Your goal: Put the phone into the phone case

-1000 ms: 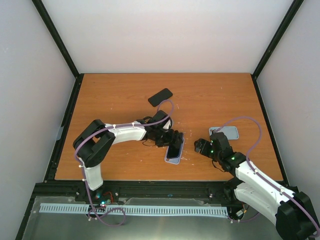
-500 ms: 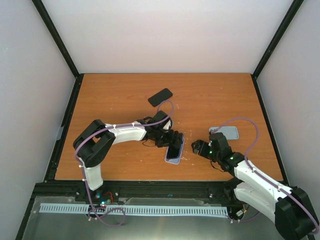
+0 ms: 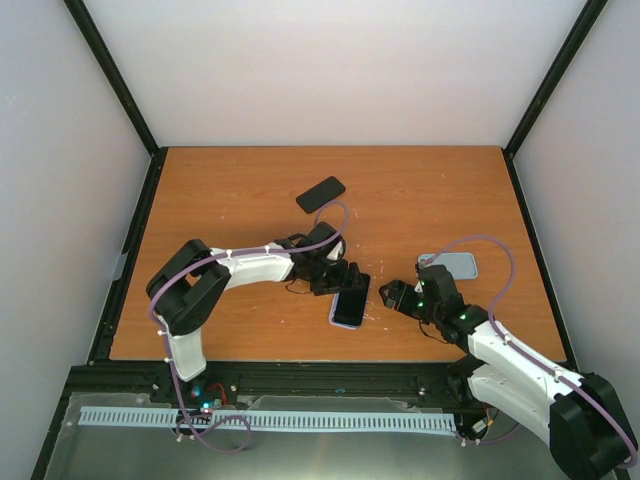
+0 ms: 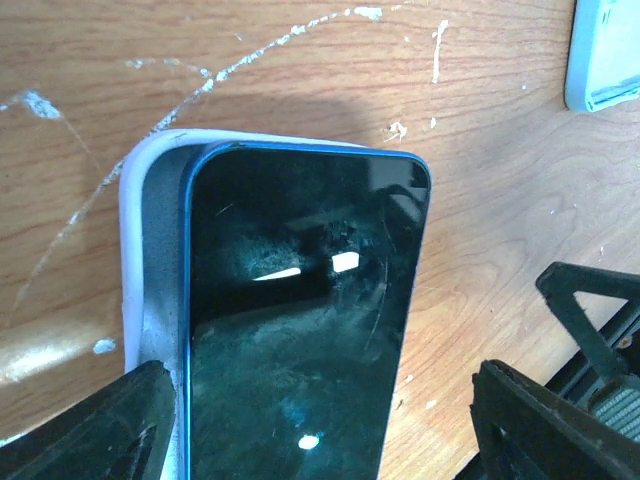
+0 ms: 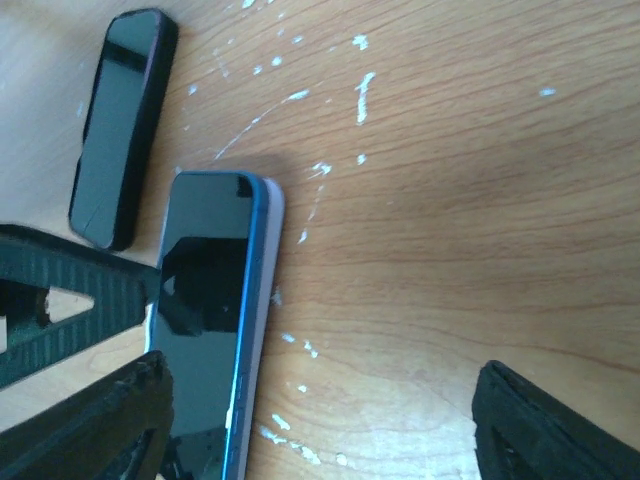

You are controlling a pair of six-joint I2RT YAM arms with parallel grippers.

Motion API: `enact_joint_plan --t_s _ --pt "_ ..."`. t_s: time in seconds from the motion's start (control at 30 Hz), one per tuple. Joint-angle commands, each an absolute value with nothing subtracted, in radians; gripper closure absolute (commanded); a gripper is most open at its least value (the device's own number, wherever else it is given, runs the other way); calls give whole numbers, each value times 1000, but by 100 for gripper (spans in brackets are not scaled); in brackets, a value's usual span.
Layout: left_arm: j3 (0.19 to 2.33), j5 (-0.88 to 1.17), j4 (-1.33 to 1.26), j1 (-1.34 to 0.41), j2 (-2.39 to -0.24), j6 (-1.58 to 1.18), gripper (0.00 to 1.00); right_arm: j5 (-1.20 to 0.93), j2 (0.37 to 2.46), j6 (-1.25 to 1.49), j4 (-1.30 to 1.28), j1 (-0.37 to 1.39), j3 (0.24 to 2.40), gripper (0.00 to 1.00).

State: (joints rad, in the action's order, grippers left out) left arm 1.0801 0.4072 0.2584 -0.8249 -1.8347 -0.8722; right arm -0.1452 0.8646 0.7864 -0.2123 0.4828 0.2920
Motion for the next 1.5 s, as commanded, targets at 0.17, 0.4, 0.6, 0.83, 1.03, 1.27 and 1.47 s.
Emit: enact_joint_plan --t_s 0.17,0.4,0.6,0.83,1.03,1.27,1.47 --pt "1159 295 372 -821 -1757 -865 22 -285 914 807 -62 480 255 41" --pt "1053 341 292 -751 -1696 -827 29 -319 1026 813 0 481 279 52" --pt "981 396 226 -729 -1693 -754 31 -345 1120 812 71 486 286 59" --pt "921 462 119 -729 -1712 -737 39 -371 1198 823 133 503 302 66" --pt "905 492 94 -728 -1754 -724 43 -385 1252 842 165 517 318 75" --pt "885 504 65 -728 -1770 -709 42 -380 1305 851 187 540 340 78" --pt "857 546 11 -728 -1769 -723 48 -380 1332 863 203 562 353 85"
